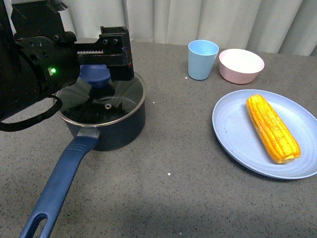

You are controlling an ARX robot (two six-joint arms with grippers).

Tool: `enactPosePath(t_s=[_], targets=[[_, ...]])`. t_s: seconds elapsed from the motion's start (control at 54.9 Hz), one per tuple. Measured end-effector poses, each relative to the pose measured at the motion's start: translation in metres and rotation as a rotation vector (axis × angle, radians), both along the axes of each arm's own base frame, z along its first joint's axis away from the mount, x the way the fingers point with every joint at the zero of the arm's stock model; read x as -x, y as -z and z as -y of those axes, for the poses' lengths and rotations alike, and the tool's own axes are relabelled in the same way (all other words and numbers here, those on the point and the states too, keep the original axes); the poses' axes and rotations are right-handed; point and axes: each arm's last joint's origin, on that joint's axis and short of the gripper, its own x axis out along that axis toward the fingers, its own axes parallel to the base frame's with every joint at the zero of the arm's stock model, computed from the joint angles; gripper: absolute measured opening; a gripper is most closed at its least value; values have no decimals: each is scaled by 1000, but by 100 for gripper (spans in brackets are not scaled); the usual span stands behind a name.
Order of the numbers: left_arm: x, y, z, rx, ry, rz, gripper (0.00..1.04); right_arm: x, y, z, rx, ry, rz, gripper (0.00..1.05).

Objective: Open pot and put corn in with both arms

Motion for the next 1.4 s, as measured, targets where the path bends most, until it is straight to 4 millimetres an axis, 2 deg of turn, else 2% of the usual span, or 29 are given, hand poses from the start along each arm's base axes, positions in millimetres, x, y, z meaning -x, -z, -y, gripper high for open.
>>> enactPosePath(t_s=[0.255,0.655,0.855,1.074,1.256,1.401], targets=[[-17,15,0,-50,-27,-15,98,0,0,0,0,0,0,96],[-20,28,0,-80,-25,-70,98,0,0,0,0,0,0,96],[-22,28,-1,-87,-26,-73,66,0,0,0,0,0,0,96],[-22,28,-2,-94,-20,-70,63,0,0,0,0,0,0,96],[-23,10,-10,-37,-50,-96,63,0,0,0,0,0,0,96],[-31,-13,-33,45,-124,-41,63,0,0,0,0,0,0,96]])
